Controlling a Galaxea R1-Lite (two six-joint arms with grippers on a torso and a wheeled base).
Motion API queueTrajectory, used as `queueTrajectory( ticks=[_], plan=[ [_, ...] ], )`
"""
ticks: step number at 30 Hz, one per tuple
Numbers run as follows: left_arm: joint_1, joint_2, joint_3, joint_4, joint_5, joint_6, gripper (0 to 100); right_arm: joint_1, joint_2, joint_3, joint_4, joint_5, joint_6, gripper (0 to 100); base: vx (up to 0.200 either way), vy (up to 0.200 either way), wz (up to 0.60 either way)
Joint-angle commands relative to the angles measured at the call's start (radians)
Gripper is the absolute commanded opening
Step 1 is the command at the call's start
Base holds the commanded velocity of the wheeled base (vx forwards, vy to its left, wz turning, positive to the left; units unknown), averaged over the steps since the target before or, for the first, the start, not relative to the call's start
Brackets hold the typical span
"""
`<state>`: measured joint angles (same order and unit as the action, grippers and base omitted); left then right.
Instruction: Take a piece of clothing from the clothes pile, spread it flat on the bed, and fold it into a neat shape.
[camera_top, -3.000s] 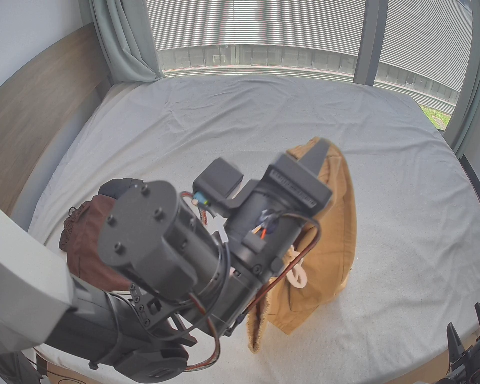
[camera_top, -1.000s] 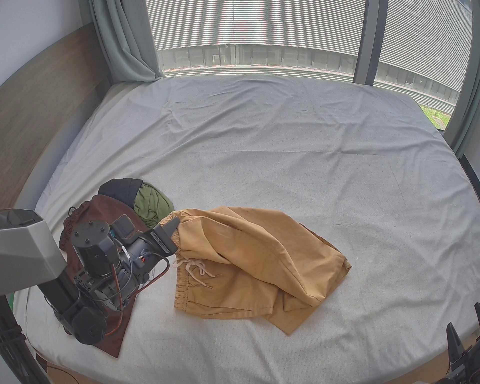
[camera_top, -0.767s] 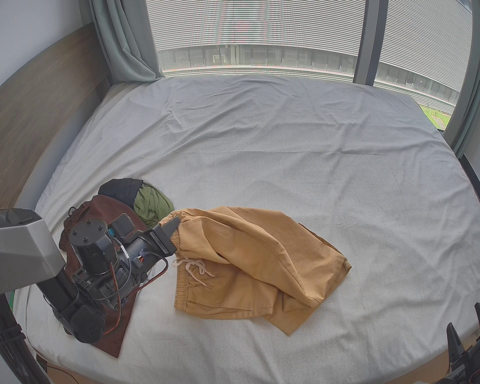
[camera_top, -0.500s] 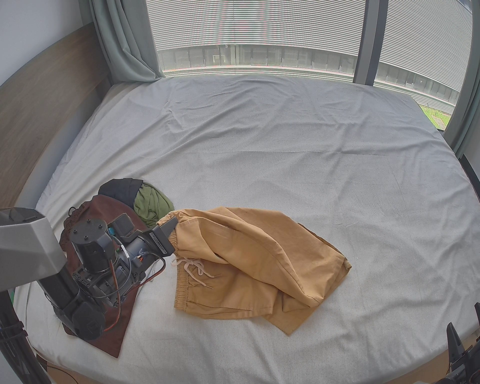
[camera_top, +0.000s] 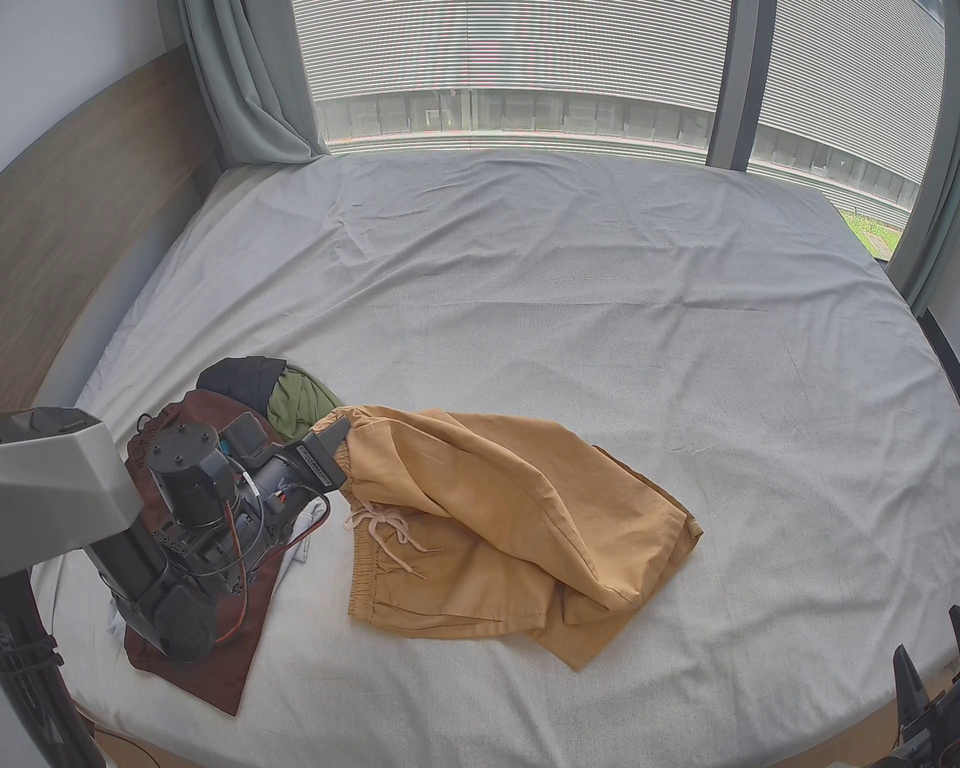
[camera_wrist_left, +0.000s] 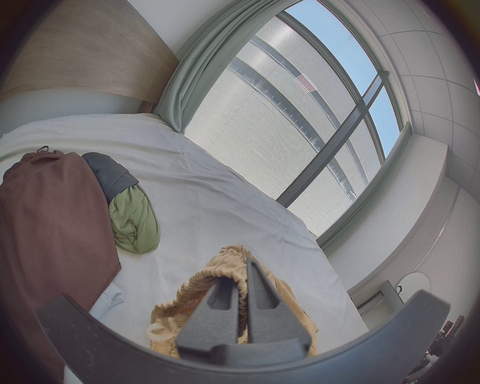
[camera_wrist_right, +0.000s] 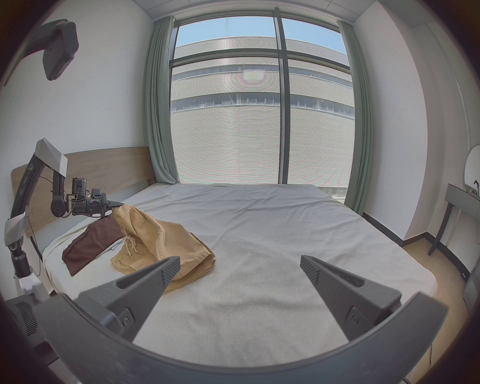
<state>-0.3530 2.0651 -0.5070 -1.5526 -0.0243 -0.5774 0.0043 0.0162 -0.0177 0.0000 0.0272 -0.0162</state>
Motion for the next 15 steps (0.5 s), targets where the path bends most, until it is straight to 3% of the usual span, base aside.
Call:
queueTrajectory(
  ticks=[1,5,8,14,15],
  plan=[
    [0.008,0.003,-0.016,-0.003,0.0,-0.001,0,0.0,-0.016,0.016,-0.002,-0.001,0.002,100,0.0,0.0,0.0],
    [0.006,-0.003,0.033,-0.001,-0.002,0.005,0,0.002,-0.005,-0.042,-0.091,0.005,-0.013,100,0.0,0.0,0.0],
    [0.005,-0.003,0.039,-0.001,-0.002,0.013,0,0.005,0.126,-0.142,-0.16,0.007,-0.016,100,0.0,0.0,0.0],
    [0.011,-0.007,0.028,-0.001,-0.002,0.016,0,0.079,0.323,-0.203,-0.149,0.028,0.001,100,0.0,0.0,0.0],
    [0.009,-0.01,0.027,-0.001,-0.003,0.016,0,0.109,0.396,-0.206,-0.149,0.053,0.041,100,0.0,0.0,0.0]
  ],
)
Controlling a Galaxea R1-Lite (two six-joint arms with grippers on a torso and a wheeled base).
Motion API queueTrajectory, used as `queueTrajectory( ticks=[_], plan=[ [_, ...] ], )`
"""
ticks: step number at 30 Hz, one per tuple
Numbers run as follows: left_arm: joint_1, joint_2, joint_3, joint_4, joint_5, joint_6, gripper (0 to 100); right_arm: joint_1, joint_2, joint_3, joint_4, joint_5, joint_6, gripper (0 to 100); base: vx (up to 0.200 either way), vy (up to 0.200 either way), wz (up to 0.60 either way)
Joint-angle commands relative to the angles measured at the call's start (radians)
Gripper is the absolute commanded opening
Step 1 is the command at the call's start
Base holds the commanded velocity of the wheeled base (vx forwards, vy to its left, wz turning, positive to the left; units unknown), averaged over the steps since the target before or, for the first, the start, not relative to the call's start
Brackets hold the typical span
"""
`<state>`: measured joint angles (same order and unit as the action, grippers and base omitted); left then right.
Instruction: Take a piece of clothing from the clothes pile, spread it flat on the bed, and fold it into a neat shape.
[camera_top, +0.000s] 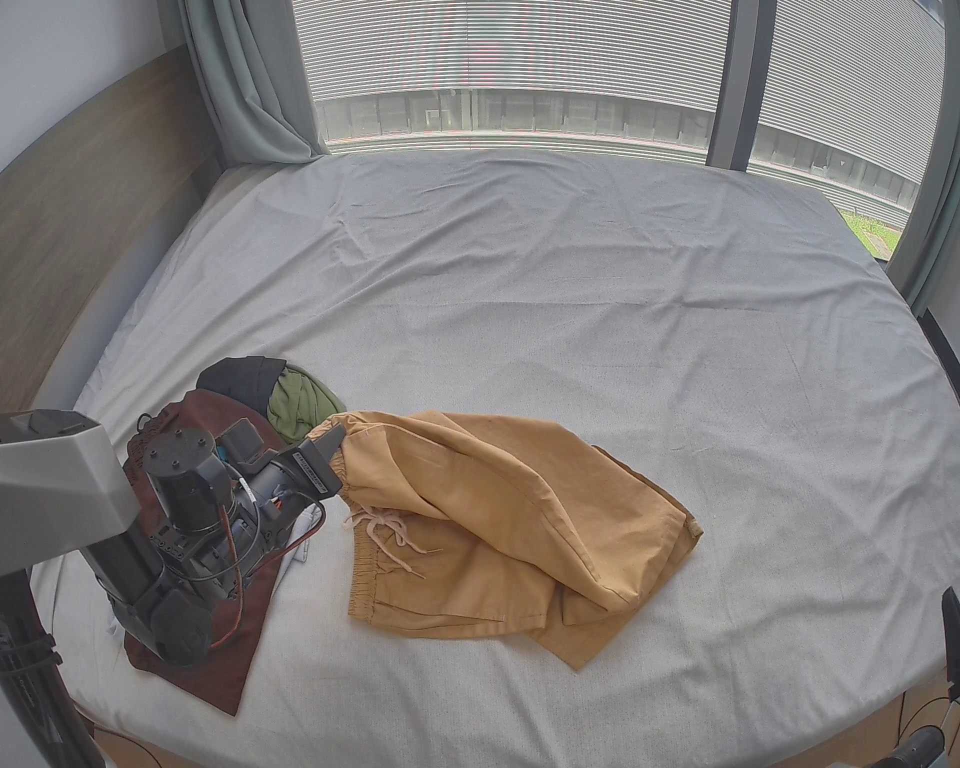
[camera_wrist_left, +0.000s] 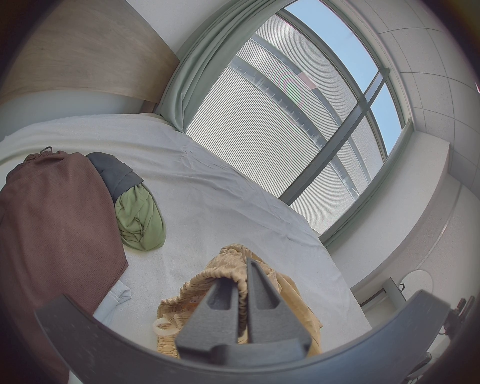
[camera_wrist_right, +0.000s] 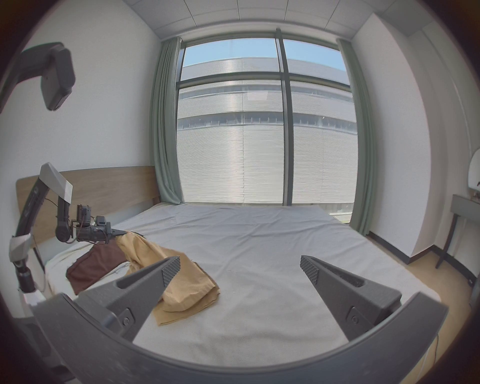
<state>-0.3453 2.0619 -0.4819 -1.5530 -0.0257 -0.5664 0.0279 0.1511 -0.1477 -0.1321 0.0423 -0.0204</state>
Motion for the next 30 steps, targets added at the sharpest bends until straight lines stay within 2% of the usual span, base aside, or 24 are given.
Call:
queueTrajectory(
  ticks=[1,5,7,13,19,25,30],
  plan=[
    [0.0,-0.006,0.002,-0.001,-0.006,0.005,0,0.098,0.289,-0.078,-0.017,0.054,0.076,100,0.0,0.0,0.0],
    [-0.014,-0.013,0.005,-0.002,-0.022,0.01,0,0.136,0.417,-0.104,-0.018,0.139,0.178,100,0.0,0.0,0.0],
    [-0.017,-0.025,0.006,-0.001,-0.022,0.01,0,0.136,0.472,-0.116,-0.021,0.166,0.198,100,0.0,0.0,0.0],
    [-0.014,-0.04,0.003,-0.001,-0.025,0.01,0,0.139,0.617,-0.155,-0.023,0.209,0.191,100,0.0,0.0,0.0],
    [-0.014,-0.037,0.008,-0.001,-0.025,0.01,0,0.139,0.76,-0.193,-0.027,0.22,0.154,100,0.0,0.0,0.0],
    [-0.014,-0.02,-0.006,-0.001,-0.025,0.008,0,0.145,0.894,-0.25,-0.041,0.327,0.132,100,0.0,0.0,0.0],
    [-0.011,-0.011,-0.006,-0.001,-0.025,0.008,0,0.149,0.995,-0.254,-0.147,0.395,0.14,100,0.0,0.0,0.0]
  ],
)
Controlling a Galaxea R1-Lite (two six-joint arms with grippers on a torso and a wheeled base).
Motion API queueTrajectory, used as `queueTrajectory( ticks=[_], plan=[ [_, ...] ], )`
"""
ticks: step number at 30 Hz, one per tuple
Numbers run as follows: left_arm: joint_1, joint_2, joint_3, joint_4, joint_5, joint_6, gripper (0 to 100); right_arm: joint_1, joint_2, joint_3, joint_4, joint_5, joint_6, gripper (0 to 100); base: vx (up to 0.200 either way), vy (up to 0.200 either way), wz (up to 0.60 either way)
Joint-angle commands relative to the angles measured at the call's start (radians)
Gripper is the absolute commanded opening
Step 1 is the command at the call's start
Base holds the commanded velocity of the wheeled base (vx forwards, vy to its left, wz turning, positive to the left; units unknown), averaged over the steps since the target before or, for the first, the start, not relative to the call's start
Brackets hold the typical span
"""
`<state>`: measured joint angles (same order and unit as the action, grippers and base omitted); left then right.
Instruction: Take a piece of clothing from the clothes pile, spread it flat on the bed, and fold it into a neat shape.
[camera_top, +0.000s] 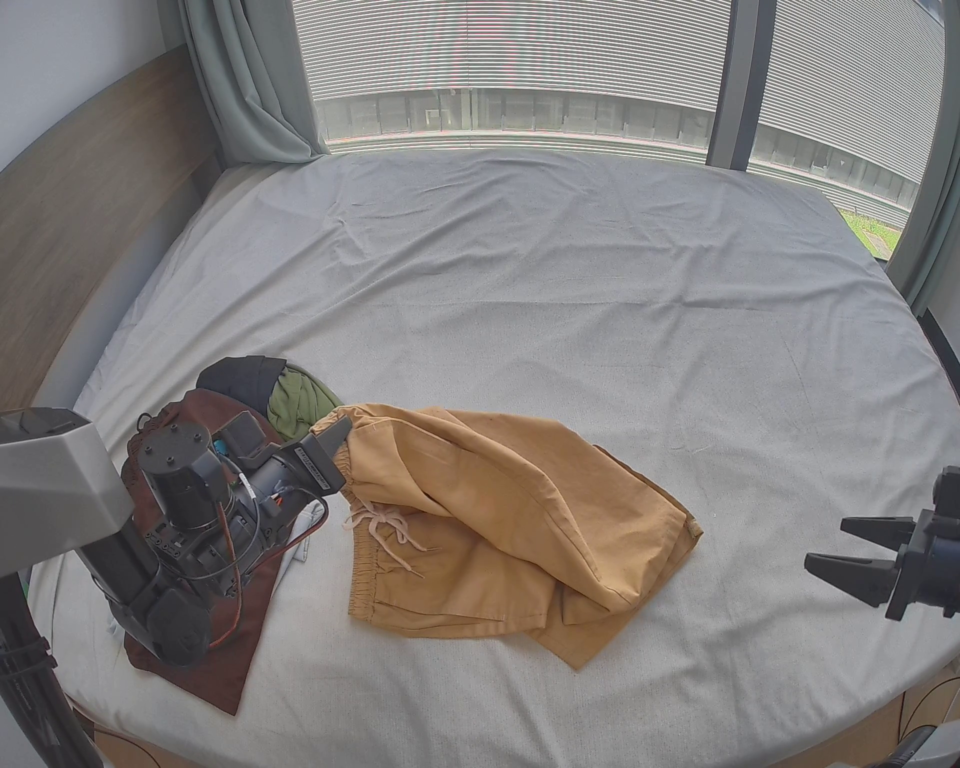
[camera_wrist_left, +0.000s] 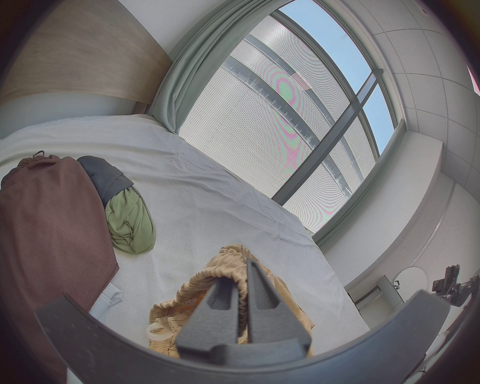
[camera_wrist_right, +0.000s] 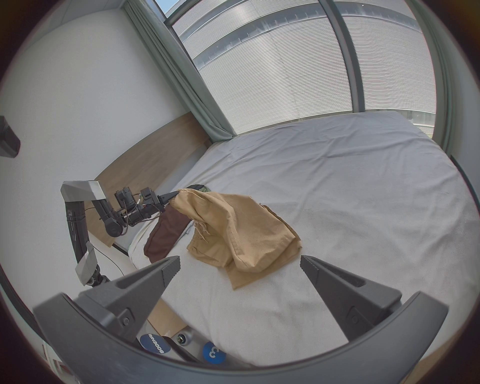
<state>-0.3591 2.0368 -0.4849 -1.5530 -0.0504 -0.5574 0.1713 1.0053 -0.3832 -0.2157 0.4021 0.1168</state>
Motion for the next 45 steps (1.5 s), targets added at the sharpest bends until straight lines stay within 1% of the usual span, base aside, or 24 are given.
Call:
queueTrajectory(
  ticks=[1,2,6,9,12,13,14,15,16,20,27,31,32,36,39,45],
  plan=[
    [0.003,0.014,-0.003,-0.001,0.0,-0.001,0,0.005,0.144,-0.019,-0.068,0.035,0.001,100,0.0,0.0,0.0],
    [0.008,0.014,-0.006,-0.001,0.0,-0.001,0,0.017,0.197,-0.017,-0.129,0.038,0.011,100,0.0,0.0,0.0],
    [0.008,0.022,0.0,-0.001,0.0,-0.001,0,0.068,0.302,-0.013,-0.197,0.038,0.041,100,0.0,0.0,0.0],
    [0.009,0.029,-0.004,-0.001,0.0,-0.001,0,0.083,0.366,-0.006,-0.272,0.038,0.08,100,0.0,0.0,0.0],
    [0.011,0.033,-0.011,-0.001,-0.002,-0.001,0,0.099,0.421,0.004,-0.384,0.038,0.136,100,0.0,0.0,0.0],
    [0.011,0.033,-0.011,-0.001,-0.002,-0.001,0,0.099,0.423,0.004,-0.389,0.038,0.138,100,0.0,0.0,0.0],
    [0.012,0.037,-0.011,-0.001,-0.002,-0.001,0,0.1,0.447,0.014,-0.441,0.038,0.169,100,0.0,0.0,0.0],
    [0.012,0.037,-0.011,-0.001,-0.002,-0.001,0,0.103,0.45,0.015,-0.448,0.038,0.175,100,0.0,0.0,0.0],
    [0.012,0.042,-0.011,-0.001,-0.003,0.001,0,0.106,0.47,0.027,-0.488,0.038,0.196,100,0.0,0.0,0.0],
    [0.016,0.042,-0.012,-0.001,-0.003,0.002,0,0.113,0.507,0.037,-0.521,0.038,0.222,100,0.0,0.0,0.0],
    [0.065,0.048,-0.029,-0.001,-0.005,0.002,0,0.132,0.59,0.037,-0.553,0.038,0.228,100,0.0,0.0,0.0],
    [0.085,0.052,-0.044,-0.001,-0.006,0.004,0,0.152,0.681,0.046,-0.649,0.037,0.271,100,0.0,0.0,0.0],
    [0.085,0.052,-0.044,-0.001,-0.006,0.004,0,0.152,0.681,0.046,-0.649,0.037,0.271,100,0.0,0.0,0.0],
    [0.086,0.056,-0.046,-0.001,-0.005,0.004,0,0.178,0.777,0.058,-0.738,0.037,0.323,100,0.0,0.0,0.0],
    [0.085,0.054,-0.046,-0.001,-0.005,0.004,0,0.195,0.834,0.072,-0.794,0.035,0.328,100,0.0,0.0,0.0],
    [0.083,0.054,-0.044,-0.001,-0.005,0.004,0,0.208,0.914,0.079,-0.852,0.032,0.328,100,0.0,0.0,0.0]
  ],
)
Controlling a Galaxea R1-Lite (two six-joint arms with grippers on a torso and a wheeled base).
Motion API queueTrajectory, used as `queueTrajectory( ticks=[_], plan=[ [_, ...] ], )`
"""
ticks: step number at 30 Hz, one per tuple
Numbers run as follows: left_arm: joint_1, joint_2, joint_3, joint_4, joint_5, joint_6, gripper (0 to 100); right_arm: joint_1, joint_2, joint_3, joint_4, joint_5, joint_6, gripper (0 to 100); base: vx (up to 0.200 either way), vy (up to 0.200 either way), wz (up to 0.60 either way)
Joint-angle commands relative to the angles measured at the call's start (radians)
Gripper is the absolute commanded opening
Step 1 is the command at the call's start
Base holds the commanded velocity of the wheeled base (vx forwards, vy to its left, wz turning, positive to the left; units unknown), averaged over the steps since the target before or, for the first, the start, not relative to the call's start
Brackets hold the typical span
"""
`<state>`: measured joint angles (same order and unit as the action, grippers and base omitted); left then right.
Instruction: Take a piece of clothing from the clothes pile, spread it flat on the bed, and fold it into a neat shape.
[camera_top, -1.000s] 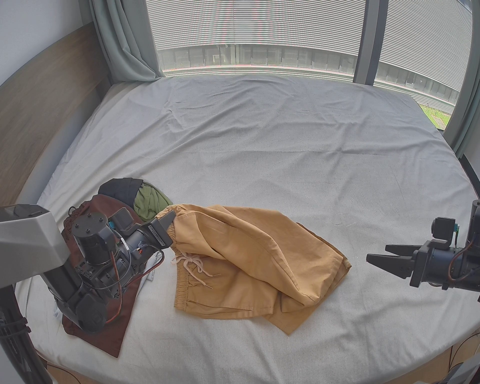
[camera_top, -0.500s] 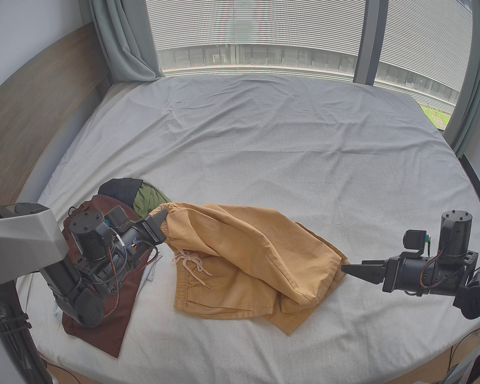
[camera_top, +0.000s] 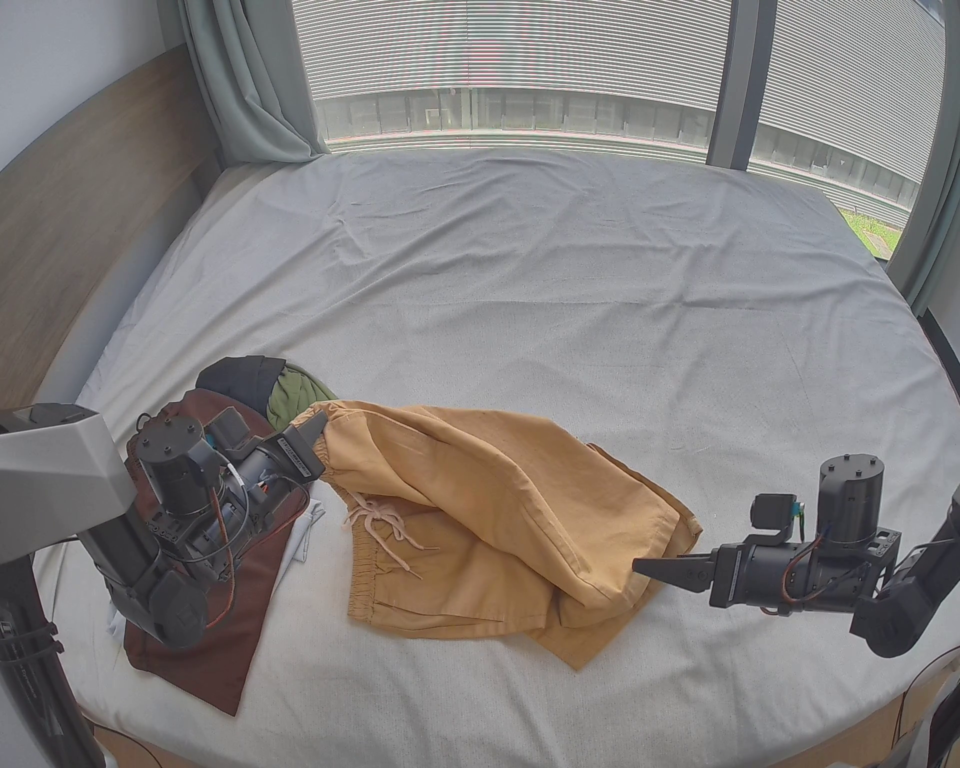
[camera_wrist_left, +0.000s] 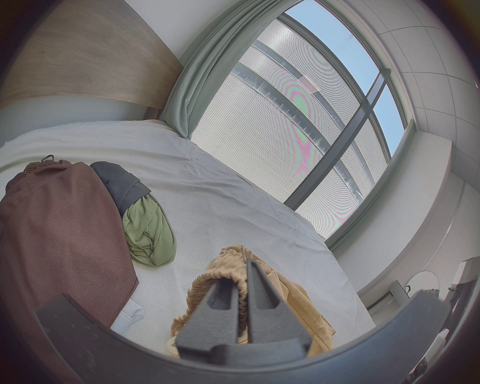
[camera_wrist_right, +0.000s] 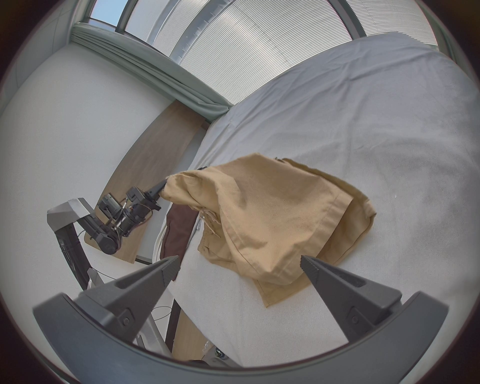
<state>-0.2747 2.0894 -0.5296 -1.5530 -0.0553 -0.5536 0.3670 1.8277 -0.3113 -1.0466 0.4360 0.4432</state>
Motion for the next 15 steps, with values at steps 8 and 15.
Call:
queueTrajectory(
  ticks=[8,15],
  plan=[
    [-0.003,0.003,0.002,-0.001,0.0,0.0,0,0.01,0.153,0.008,-0.039,0.0,0.003,100,0.0,0.0,0.0],
    [-0.005,0.005,0.003,-0.001,0.0,0.0,0,0.012,0.214,0.003,-0.058,0.001,0.008,100,0.0,0.0,0.0]
  ],
)
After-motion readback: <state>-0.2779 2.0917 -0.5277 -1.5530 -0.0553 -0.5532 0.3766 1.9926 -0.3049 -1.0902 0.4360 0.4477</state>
